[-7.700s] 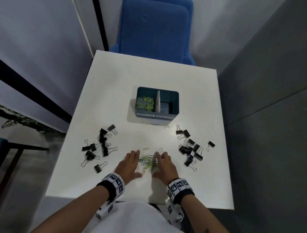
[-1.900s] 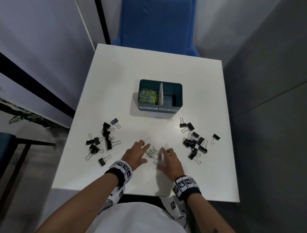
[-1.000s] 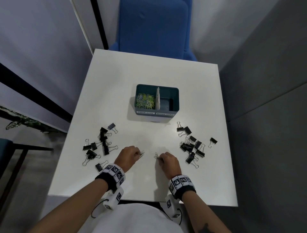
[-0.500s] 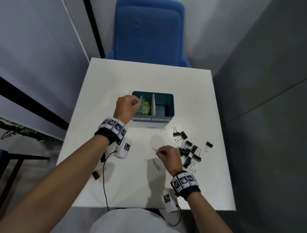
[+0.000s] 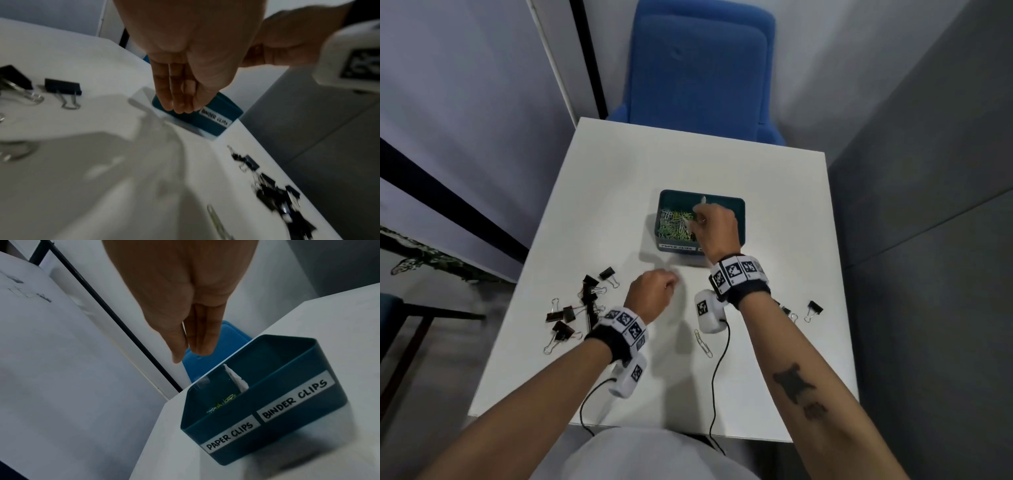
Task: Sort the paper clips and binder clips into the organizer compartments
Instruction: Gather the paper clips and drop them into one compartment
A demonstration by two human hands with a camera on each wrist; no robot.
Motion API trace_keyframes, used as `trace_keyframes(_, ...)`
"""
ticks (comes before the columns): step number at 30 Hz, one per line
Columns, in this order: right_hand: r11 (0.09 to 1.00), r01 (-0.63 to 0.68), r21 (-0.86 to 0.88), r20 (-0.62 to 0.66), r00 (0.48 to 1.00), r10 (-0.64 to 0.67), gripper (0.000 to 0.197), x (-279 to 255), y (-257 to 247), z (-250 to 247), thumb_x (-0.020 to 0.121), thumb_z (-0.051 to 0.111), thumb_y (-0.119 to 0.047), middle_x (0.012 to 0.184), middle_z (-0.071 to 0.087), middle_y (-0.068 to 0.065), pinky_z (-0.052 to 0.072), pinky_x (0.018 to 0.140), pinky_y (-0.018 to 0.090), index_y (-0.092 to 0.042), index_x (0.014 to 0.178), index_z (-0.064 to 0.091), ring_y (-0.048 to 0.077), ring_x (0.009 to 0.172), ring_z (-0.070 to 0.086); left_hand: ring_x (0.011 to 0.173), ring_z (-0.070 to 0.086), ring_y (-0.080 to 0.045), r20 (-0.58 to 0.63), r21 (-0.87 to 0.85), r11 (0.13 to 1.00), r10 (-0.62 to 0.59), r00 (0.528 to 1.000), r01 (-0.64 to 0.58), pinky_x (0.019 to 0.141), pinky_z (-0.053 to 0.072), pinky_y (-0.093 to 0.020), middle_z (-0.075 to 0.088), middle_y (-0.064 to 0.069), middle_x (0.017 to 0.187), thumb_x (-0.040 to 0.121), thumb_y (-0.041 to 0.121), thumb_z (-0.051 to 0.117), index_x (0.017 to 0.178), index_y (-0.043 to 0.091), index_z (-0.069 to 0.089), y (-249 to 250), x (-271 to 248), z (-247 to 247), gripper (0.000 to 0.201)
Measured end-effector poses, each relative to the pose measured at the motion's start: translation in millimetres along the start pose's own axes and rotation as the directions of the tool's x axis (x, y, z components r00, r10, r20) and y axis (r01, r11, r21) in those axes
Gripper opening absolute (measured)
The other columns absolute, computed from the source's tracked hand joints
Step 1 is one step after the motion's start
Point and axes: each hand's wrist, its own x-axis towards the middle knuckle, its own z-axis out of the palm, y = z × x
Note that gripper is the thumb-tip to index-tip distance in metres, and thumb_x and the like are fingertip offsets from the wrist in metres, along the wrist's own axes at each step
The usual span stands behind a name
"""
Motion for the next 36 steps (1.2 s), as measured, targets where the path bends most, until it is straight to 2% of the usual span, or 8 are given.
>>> trace_keyframes(7,0.993,-0.085,-0.079,0.151,0.984,0.097,0.005,-57,52,11,0.085,0.068,-0.018,0.08,0.07,0.004,0.055,0.068,0.033,-0.014,0.083,0.07,0.021,0.073,0.065,0.118,0.047,-0.026,0.36,0.231,0.959,0.072,0.93,-0.164,0.085,0.049,-0.044,0.053,-0.007,0.124,0.092,0.021,0.053,0.128,0.014,0.053,6,-34,40,0.037)
trace_keyframes(10,0.982,-0.147,-0.12,0.242,0.955,0.173,0.016,-102,86,19,0.087,0.07,-0.02,0.093,0.073,0.003,0.057,0.077,0.03,-0.013,0.101,0.072,0.015,0.078,0.066,0.114,0.048,-0.028,0.41,0.241,0.934,0.15,0.9,-0.266,0.074,0.051,-0.042,0.051,-0.009,0.121,0.086,0.021,0.062,0.126,0.011,0.052,7,-46,62,0.042)
trace_keyframes(14,0.949,-0.24,-0.207,0.316,0.901,0.297,0.016,-159,120,31,0.086,0.069,-0.024,0.092,0.073,0.003,0.056,0.077,0.033,-0.016,0.099,0.073,0.017,0.081,0.067,0.091,0.06,-0.025,0.512,0.279,0.889,0.182,0.839,-0.363,0.045,0.05,-0.026,0.061,-0.008,0.111,0.051,0.028,0.09,0.112,0.012,0.062,1,-56,86,0.068)
trace_keyframes(21,0.94,-0.205,-0.274,0.345,0.891,0.295,0.015,-226,123,56,0.083,0.063,-0.02,0.093,0.06,0.001,0.044,0.064,0.028,-0.023,0.097,0.068,0.021,0.079,0.061,0.083,0.049,-0.018,0.515,0.337,0.767,0.335,0.789,-0.546,0.039,0.04,-0.025,0.054,-0.001,0.091,0.043,0.006,0.085,0.09,0.015,0.063,3,-59,110,0.052)
trace_keyframes(26,0.943,-0.191,-0.274,0.287,0.919,0.27,0.007,-229,110,70,0.086,0.064,-0.026,0.083,0.058,0.0,0.047,0.055,0.031,-0.022,0.084,0.069,0.02,0.072,0.059,0.063,0.05,-0.008,0.465,0.324,0.813,0.308,0.83,-0.483,0.038,0.037,-0.019,0.05,0.007,0.076,0.041,0.016,0.087,0.071,0.025,0.061,5,-68,98,0.041)
trace_keyframes(29,0.942,-0.155,-0.297,0.29,0.925,0.244,0.011,-227,109,74,0.086,0.063,-0.019,0.076,0.058,0.002,0.044,0.051,0.031,-0.016,0.077,0.069,0.024,0.069,0.06,0.066,0.055,-0.015,0.4,0.306,0.854,0.286,0.871,-0.421,0.038,0.039,-0.025,0.051,0.002,0.076,0.045,0.002,0.083,0.072,0.02,0.059,-3,-73,98,0.04)
trace_keyframes(33,0.944,-0.17,-0.283,0.316,0.913,0.259,0.015,-222,110,75,0.088,0.056,-0.015,0.084,0.063,0.004,0.048,0.061,0.035,-0.013,0.086,0.071,0.027,0.078,0.061,0.061,0.054,-0.018,0.353,0.323,0.899,0.177,0.919,-0.297,0.037,0.036,-0.026,0.051,0.002,0.07,0.047,-0.001,0.082,0.067,0.019,0.056,-11,-75,97,0.039)
trace_keyframes(36,0.933,-0.225,-0.282,0.336,0.887,0.316,0.015,-217,108,73,0.09,0.054,-0.019,0.092,0.063,0.002,0.049,0.067,0.035,-0.016,0.09,0.069,0.026,0.083,0.062,0.062,0.056,-0.019,0.34,0.312,0.921,0.122,0.932,-0.234,0.04,0.045,-0.031,0.052,0.003,0.069,0.063,0.003,0.08,0.067,0.02,0.056,-15,-76,94,0.03)
